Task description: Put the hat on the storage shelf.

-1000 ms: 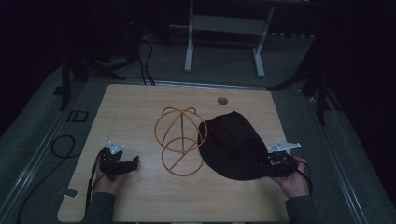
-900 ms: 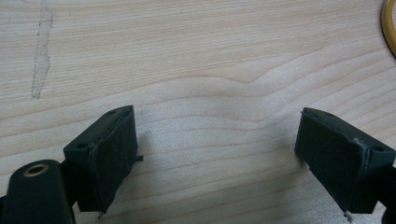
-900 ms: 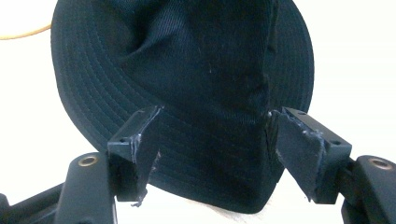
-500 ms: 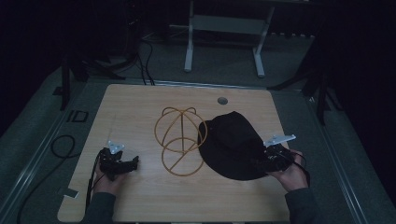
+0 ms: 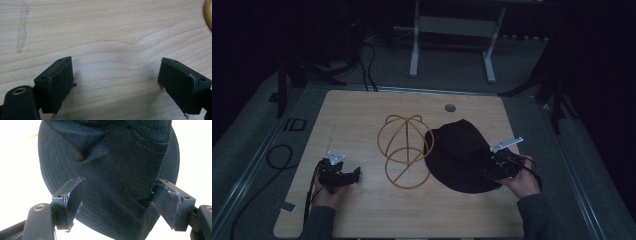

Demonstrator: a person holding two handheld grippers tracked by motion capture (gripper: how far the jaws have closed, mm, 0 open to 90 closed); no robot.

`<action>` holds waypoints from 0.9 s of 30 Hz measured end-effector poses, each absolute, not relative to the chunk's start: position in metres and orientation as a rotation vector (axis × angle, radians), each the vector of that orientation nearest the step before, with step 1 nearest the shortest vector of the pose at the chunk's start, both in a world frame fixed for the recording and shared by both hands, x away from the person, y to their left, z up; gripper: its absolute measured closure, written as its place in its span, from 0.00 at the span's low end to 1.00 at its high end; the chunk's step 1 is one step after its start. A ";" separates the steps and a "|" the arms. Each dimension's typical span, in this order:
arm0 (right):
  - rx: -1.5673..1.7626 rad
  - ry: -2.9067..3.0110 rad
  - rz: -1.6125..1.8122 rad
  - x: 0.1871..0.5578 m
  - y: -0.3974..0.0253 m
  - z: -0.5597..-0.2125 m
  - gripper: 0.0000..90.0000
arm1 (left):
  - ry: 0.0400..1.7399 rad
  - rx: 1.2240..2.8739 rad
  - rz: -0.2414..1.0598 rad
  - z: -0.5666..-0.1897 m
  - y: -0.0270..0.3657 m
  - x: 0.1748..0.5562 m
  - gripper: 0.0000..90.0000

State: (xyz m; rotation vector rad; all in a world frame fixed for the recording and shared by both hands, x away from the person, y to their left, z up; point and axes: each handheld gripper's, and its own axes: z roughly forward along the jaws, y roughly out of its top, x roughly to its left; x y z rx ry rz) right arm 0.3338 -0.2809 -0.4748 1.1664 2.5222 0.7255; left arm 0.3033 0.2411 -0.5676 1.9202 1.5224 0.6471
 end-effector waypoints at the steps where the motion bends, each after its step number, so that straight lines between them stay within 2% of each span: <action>1: 1.163 2.535 0.711 0.335 -0.280 -0.474 0.27 | 1.522 1.920 0.647 -0.568 0.241 0.303 0.15; 27: 1.135 2.648 0.523 0.364 -0.269 -0.467 0.26 | 1.522 1.920 0.647 -0.568 0.241 0.303 0.15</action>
